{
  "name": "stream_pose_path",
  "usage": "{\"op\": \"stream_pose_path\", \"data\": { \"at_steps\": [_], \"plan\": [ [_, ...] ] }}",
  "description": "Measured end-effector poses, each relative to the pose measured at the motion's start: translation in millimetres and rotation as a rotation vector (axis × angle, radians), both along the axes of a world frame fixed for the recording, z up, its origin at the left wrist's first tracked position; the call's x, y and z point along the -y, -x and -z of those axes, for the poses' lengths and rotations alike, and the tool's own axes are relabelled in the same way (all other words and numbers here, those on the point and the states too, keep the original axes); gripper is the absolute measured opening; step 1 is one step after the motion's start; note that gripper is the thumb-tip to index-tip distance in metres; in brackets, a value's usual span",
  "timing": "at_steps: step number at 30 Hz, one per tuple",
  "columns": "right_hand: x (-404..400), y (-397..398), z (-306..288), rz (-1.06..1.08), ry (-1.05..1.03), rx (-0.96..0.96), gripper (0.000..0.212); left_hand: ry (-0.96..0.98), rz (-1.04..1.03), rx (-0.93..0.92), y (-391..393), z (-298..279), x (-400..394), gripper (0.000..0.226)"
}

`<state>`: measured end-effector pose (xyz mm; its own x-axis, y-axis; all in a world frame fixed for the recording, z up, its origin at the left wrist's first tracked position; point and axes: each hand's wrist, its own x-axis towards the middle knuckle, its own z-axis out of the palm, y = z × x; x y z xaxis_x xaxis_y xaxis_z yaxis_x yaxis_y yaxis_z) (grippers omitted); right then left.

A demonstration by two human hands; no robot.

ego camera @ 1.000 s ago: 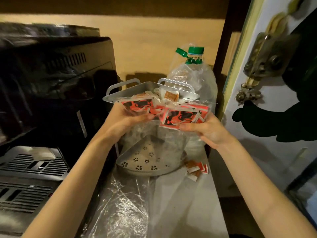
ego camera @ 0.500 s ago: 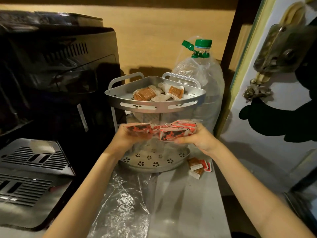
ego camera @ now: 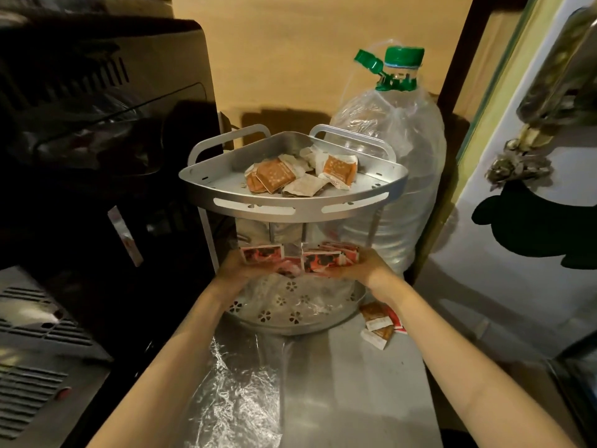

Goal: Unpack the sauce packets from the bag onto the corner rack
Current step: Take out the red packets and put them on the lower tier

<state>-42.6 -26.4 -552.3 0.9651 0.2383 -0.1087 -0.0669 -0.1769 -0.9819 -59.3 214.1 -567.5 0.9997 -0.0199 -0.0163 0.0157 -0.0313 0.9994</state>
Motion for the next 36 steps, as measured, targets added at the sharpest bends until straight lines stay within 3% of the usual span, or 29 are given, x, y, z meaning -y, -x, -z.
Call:
{"op": "stream_pose_path", "data": {
  "at_steps": [4, 9, 11, 14, 17, 26, 29, 33, 36],
  "plan": [
    [-0.6, -10.7, 1.2, -0.029, 0.103, -0.061, 0.059, 0.052, 0.065, -0.06, -5.7, 3.6, -2.2, 0.034],
    [4.0, -16.2, 6.1, 0.075, 0.001, -0.167, 0.019, 0.243, 0.001, -0.104, -9.1, -1.7, -2.9, 0.061],
    [6.6, -16.0, 7.7, 0.108, -0.023, -0.179, 0.015, 0.228, -0.017, -0.085, -8.5, -4.8, -3.1, 0.059],
    [7.0, -13.8, 4.8, 0.131, -0.107, -0.154, 0.015, 0.202, -0.032, -0.085, -8.2, -9.5, -1.8, 0.038],
    [8.7, -13.6, 4.4, 0.148, -0.116, -0.122, 0.016, 0.078, -0.036, -0.08, -6.6, -16.1, 0.0, 0.024],
    [13.7, -16.0, -2.3, 0.128, -0.223, -0.072, 0.02, 0.165, -0.204, -0.03, -6.1, -28.7, 2.1, 0.035],
    [13.9, -15.0, 2.1, 0.115, -0.233, -0.052, 0.019, -0.012, -0.167, -0.037, -3.5, -12.4, -1.7, 0.039],
    [14.1, -13.4, 4.1, 0.086, -0.224, -0.038, 0.017, 0.001, -0.242, -0.14, 12.6, 25.1, -3.4, 0.026],
    [17.4, -13.9, 5.4, 0.075, -0.228, -0.066, 0.022, -0.046, -0.328, -0.141, 19.9, 30.6, -0.9, 0.029]
  ]
}}
